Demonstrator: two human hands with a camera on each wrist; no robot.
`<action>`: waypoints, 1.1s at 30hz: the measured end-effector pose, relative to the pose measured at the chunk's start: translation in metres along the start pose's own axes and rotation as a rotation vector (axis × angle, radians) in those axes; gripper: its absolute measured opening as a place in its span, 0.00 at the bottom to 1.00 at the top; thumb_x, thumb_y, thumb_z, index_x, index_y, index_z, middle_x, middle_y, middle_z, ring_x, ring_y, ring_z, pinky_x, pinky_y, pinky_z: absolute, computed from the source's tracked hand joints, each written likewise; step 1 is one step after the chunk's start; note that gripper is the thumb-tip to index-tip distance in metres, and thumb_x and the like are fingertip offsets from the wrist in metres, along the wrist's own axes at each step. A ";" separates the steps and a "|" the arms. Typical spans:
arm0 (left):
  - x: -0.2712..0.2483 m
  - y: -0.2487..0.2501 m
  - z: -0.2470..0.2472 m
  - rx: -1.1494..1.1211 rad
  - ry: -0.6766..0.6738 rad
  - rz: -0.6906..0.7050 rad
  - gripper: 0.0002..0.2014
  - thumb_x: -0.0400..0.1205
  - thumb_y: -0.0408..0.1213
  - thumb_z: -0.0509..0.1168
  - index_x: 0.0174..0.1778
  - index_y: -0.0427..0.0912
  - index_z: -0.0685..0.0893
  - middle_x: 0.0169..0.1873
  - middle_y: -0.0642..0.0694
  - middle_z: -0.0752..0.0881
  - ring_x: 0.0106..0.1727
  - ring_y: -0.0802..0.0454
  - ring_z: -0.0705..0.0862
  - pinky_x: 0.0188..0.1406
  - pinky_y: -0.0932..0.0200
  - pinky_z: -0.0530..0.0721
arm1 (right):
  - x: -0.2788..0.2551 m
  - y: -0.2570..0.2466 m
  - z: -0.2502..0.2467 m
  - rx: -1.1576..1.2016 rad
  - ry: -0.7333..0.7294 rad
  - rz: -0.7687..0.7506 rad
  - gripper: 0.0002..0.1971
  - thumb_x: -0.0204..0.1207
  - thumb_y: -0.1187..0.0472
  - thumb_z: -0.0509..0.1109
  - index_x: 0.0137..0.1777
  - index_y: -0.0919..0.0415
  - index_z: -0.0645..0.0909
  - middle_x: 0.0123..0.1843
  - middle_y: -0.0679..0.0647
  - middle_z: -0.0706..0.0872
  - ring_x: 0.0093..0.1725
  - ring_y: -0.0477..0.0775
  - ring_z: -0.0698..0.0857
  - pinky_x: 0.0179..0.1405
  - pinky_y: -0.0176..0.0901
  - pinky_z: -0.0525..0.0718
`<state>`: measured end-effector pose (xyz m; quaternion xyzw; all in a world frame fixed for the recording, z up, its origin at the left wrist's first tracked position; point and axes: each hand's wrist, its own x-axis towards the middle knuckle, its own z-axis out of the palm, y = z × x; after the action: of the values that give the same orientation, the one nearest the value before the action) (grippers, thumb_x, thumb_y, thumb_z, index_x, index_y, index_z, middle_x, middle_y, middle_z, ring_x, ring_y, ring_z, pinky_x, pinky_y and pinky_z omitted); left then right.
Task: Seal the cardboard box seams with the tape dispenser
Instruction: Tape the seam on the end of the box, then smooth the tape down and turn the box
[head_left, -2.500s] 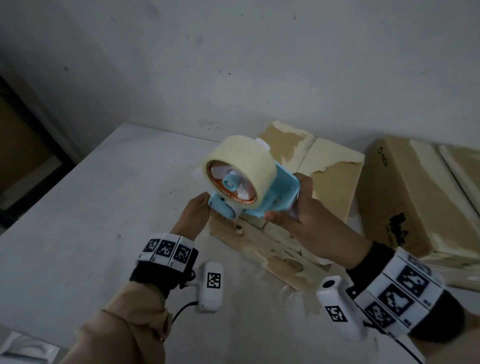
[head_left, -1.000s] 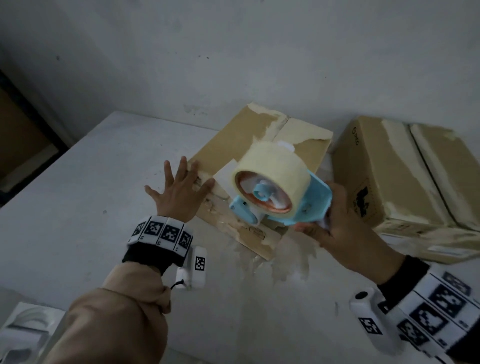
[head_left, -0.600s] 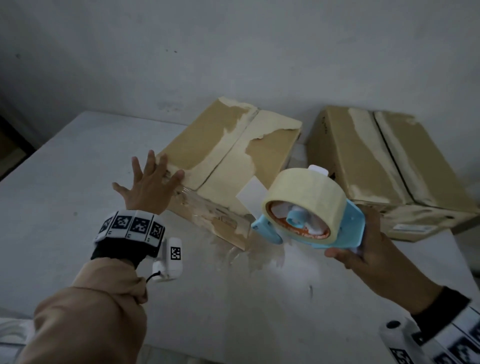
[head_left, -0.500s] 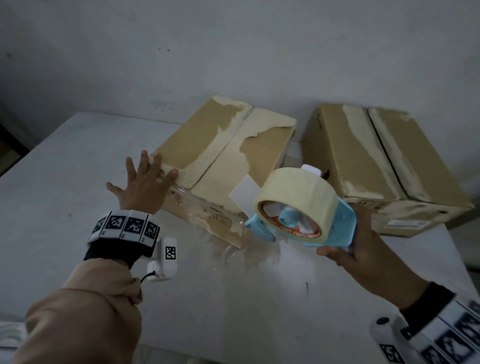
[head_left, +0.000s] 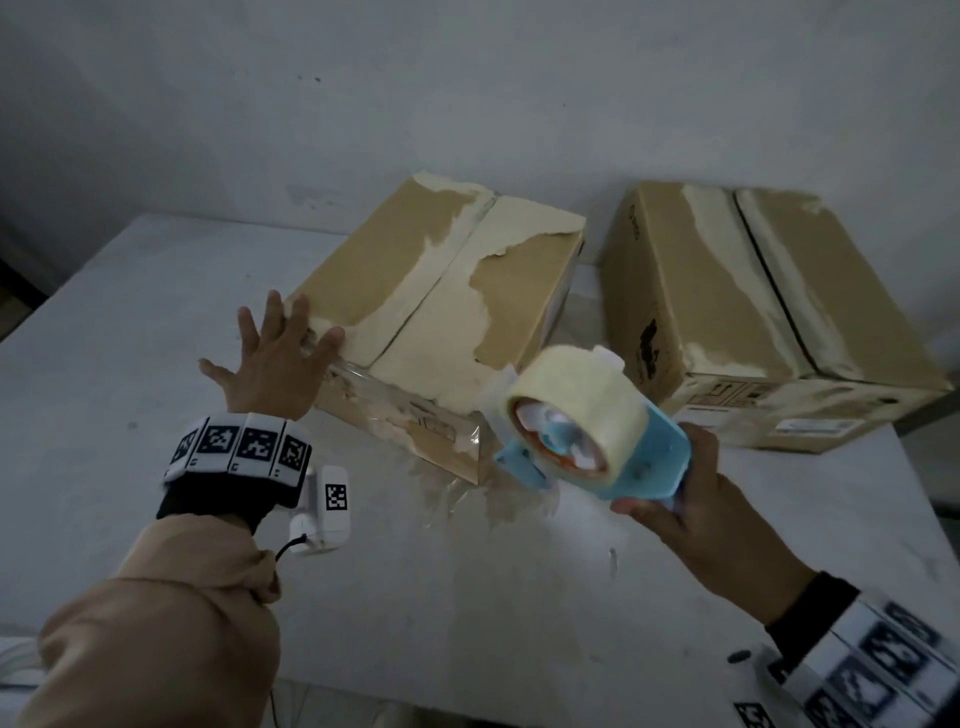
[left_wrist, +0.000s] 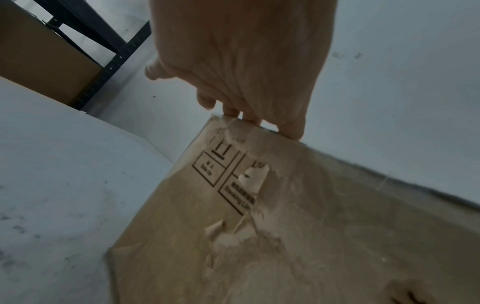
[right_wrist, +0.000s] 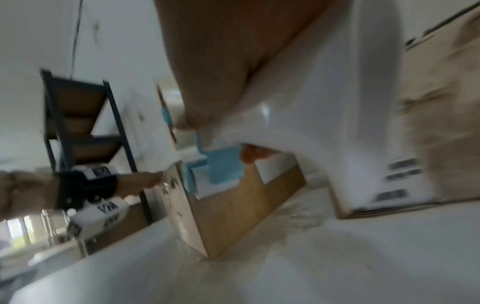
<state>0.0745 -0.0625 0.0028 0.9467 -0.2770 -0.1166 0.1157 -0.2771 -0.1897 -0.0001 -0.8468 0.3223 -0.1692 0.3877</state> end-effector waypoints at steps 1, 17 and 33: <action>0.001 0.000 0.002 -0.010 0.004 0.005 0.31 0.83 0.60 0.43 0.81 0.55 0.47 0.83 0.54 0.42 0.83 0.48 0.38 0.74 0.22 0.41 | -0.007 0.003 0.001 0.013 0.025 0.030 0.29 0.58 0.31 0.66 0.52 0.38 0.55 0.41 0.39 0.78 0.34 0.33 0.84 0.27 0.25 0.78; 0.001 -0.004 0.004 -0.001 0.060 0.072 0.31 0.83 0.59 0.41 0.81 0.52 0.48 0.83 0.51 0.43 0.83 0.45 0.37 0.74 0.25 0.37 | -0.028 0.065 0.066 -0.266 0.251 0.210 0.39 0.57 0.62 0.84 0.69 0.62 0.70 0.50 0.64 0.84 0.47 0.69 0.83 0.44 0.58 0.82; 0.019 -0.027 -0.002 0.100 0.128 0.462 0.36 0.77 0.68 0.35 0.80 0.59 0.51 0.83 0.42 0.46 0.83 0.40 0.38 0.67 0.23 0.29 | 0.004 -0.009 0.119 -0.299 0.480 0.109 0.25 0.80 0.48 0.48 0.71 0.61 0.65 0.76 0.65 0.67 0.72 0.58 0.65 0.68 0.42 0.60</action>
<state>0.1038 -0.0508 -0.0054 0.8682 -0.4838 -0.0131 0.1096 -0.2065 -0.1233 -0.0696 -0.8117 0.4715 -0.2943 0.1795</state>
